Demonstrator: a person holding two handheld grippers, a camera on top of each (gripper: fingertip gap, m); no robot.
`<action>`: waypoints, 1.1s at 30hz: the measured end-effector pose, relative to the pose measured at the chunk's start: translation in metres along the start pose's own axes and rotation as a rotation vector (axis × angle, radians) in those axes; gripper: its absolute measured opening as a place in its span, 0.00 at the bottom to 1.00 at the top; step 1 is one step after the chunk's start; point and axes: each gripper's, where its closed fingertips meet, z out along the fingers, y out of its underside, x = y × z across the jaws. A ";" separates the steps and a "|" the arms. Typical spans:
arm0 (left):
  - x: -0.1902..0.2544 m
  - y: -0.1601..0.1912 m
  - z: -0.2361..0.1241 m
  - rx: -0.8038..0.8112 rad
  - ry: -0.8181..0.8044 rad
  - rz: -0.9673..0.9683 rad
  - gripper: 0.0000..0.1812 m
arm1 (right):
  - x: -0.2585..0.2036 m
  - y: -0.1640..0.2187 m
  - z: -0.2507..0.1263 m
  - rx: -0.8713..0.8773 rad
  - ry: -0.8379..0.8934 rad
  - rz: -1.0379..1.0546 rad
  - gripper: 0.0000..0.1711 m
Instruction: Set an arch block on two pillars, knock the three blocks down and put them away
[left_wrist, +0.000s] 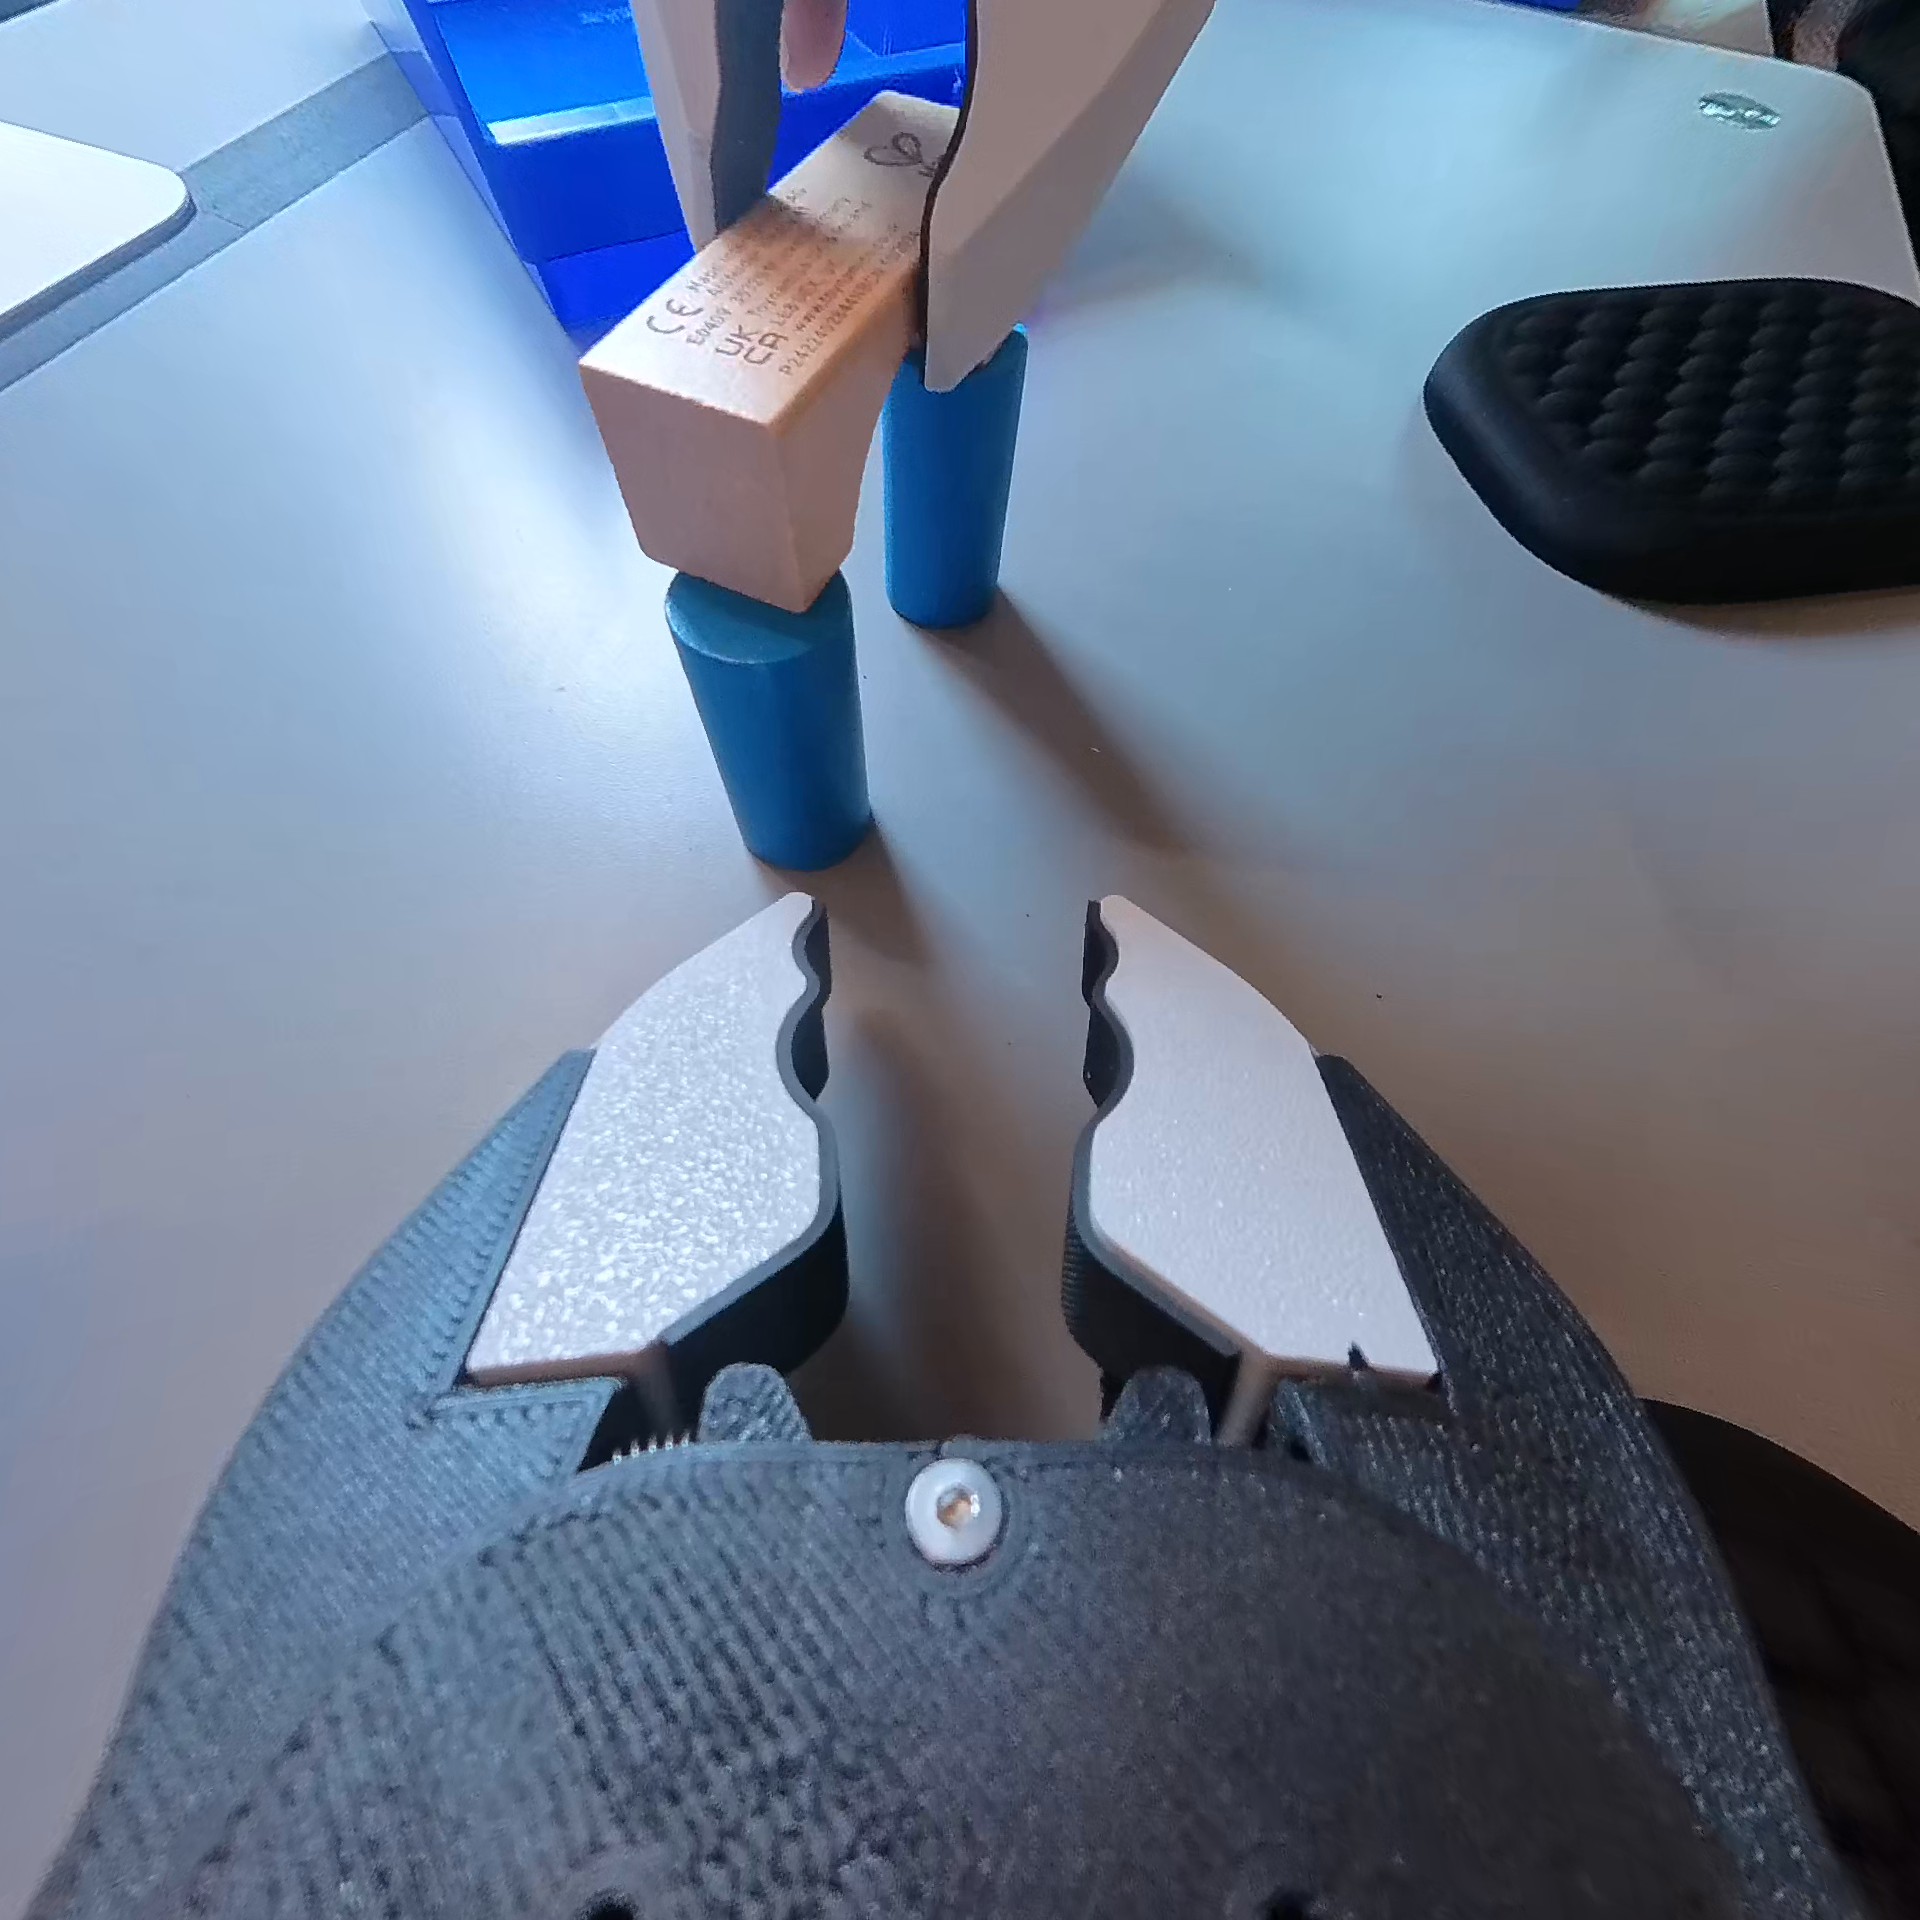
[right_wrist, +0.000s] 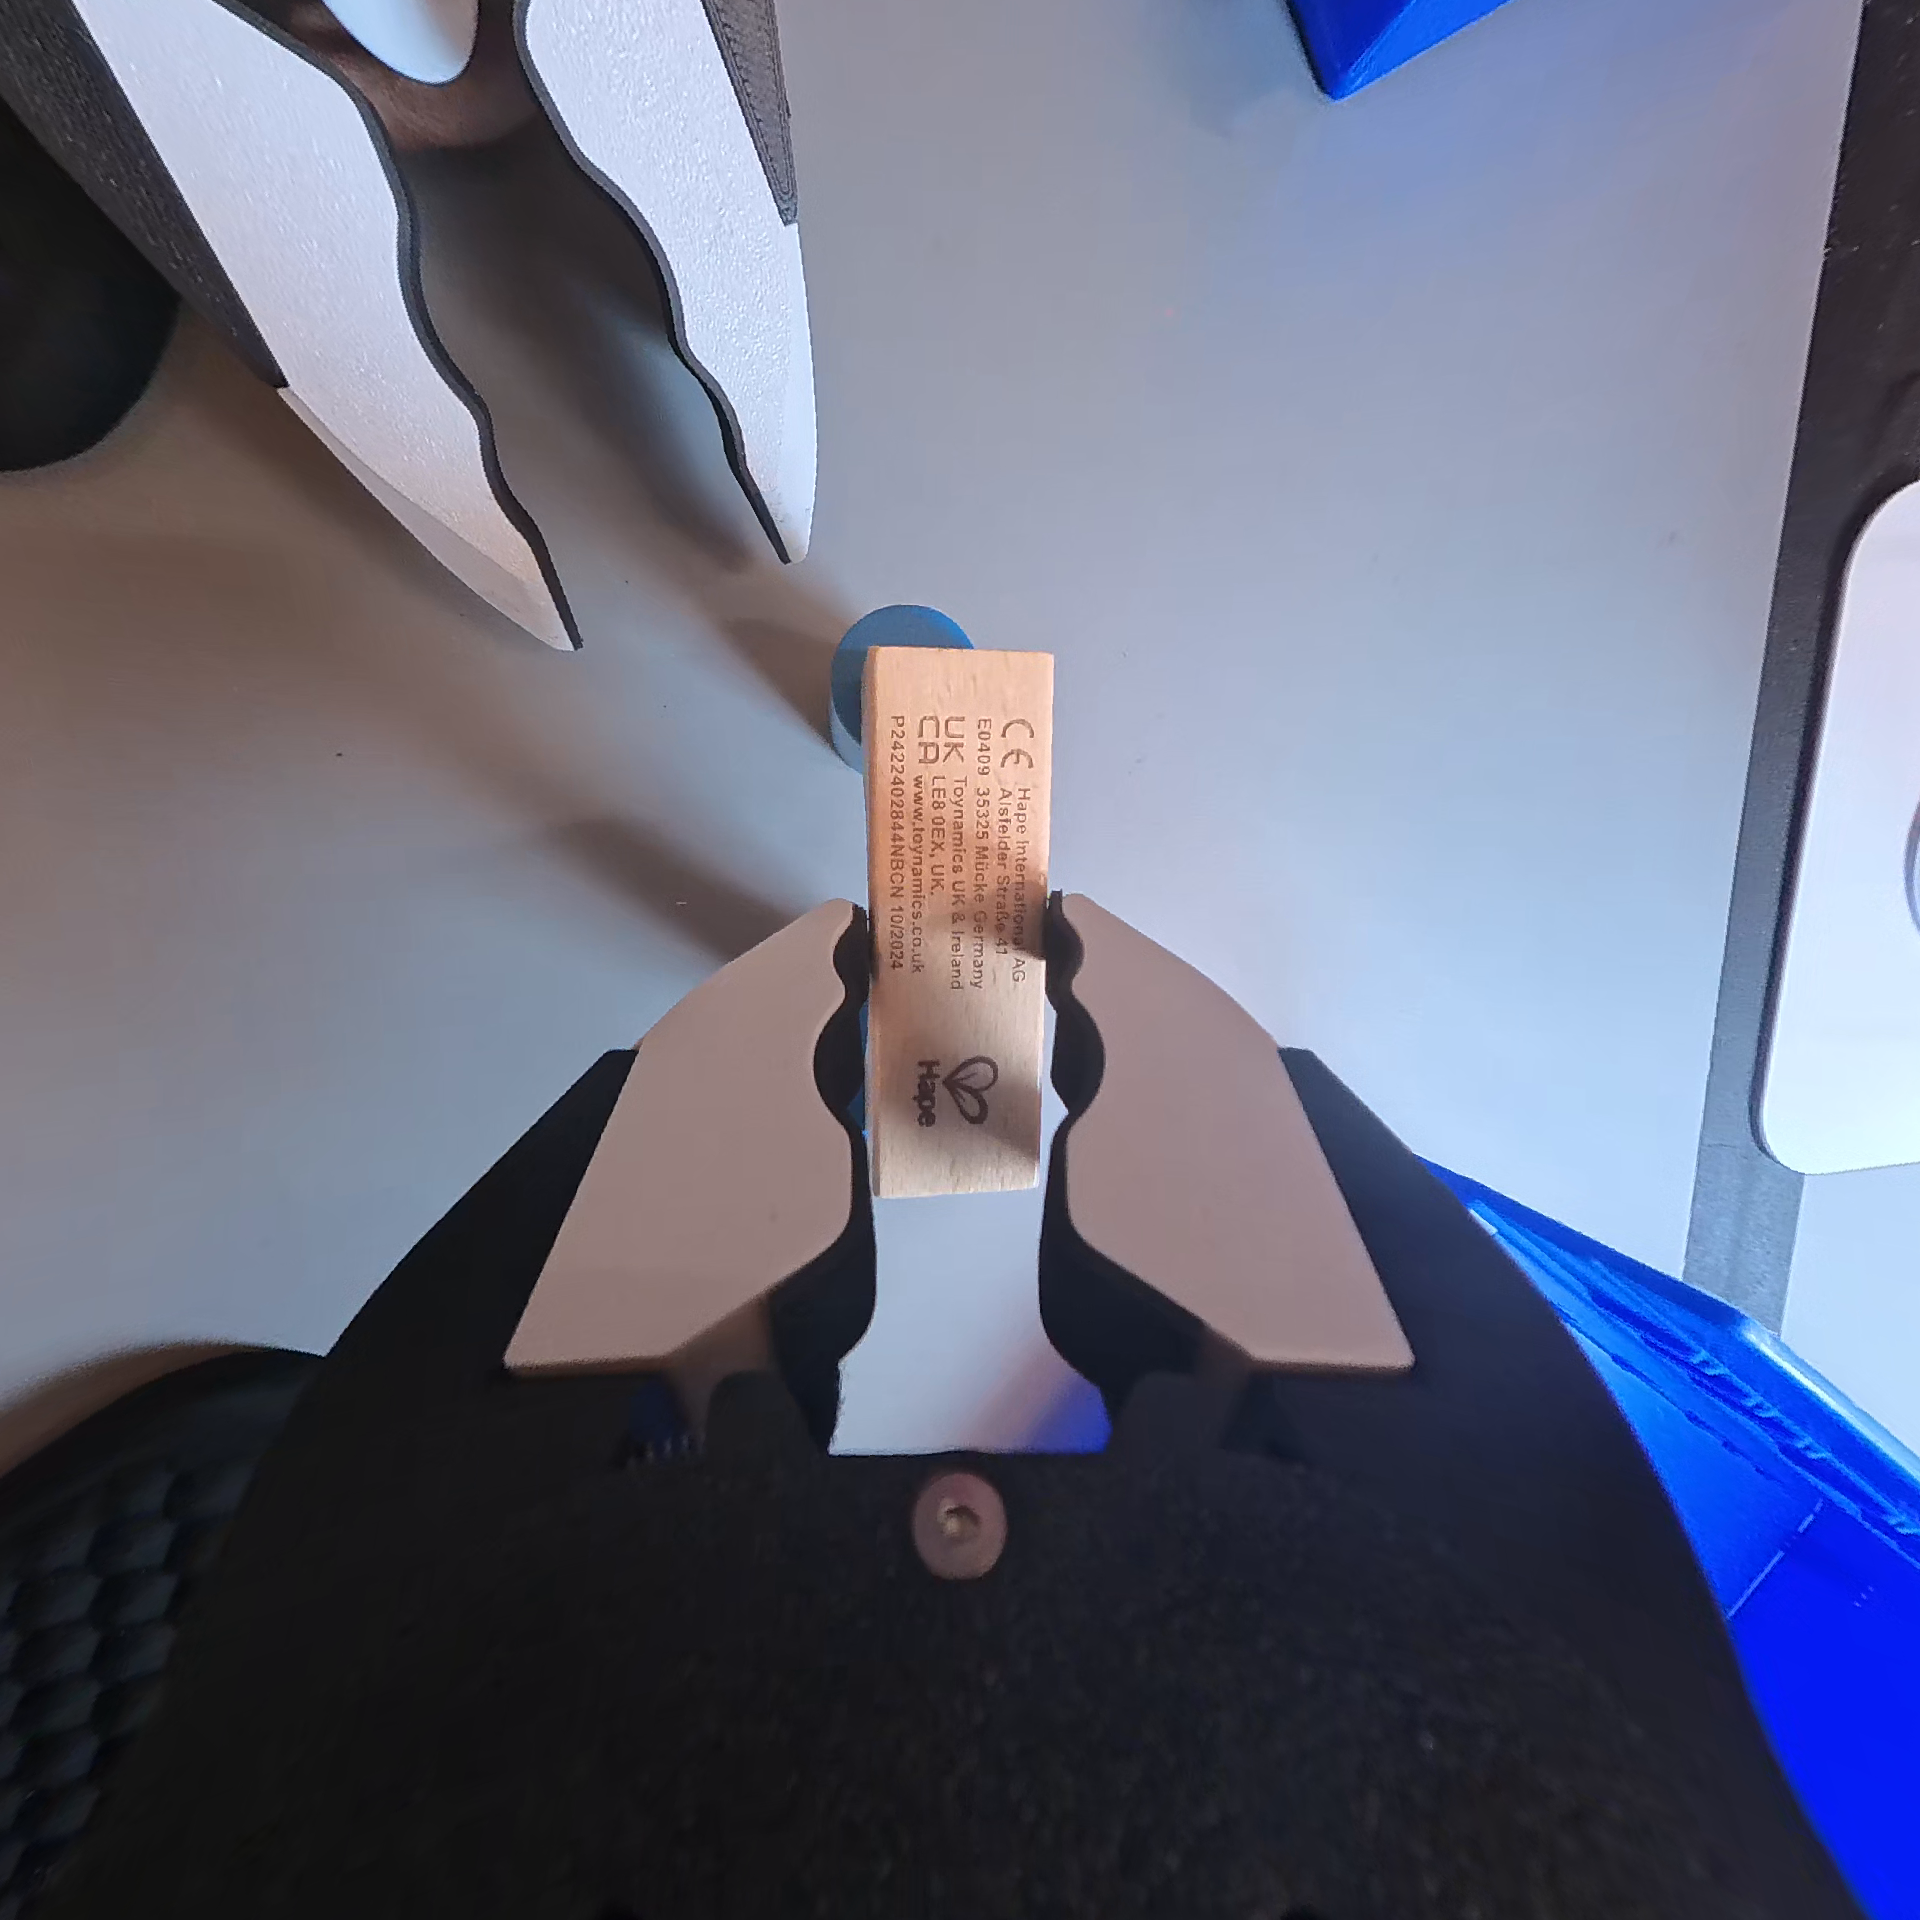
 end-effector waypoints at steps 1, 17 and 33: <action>0.000 0.000 0.000 0.000 0.000 0.000 0.26 | 0.000 0.000 0.000 -0.001 -0.001 -0.001 0.19; 0.001 0.000 0.000 -0.001 0.004 -0.001 0.26 | 0.011 -0.016 -0.024 0.093 0.058 0.002 0.22; -0.010 -0.008 -0.013 0.084 -0.021 -0.040 0.25 | 0.010 0.014 -0.114 0.697 0.384 0.308 0.27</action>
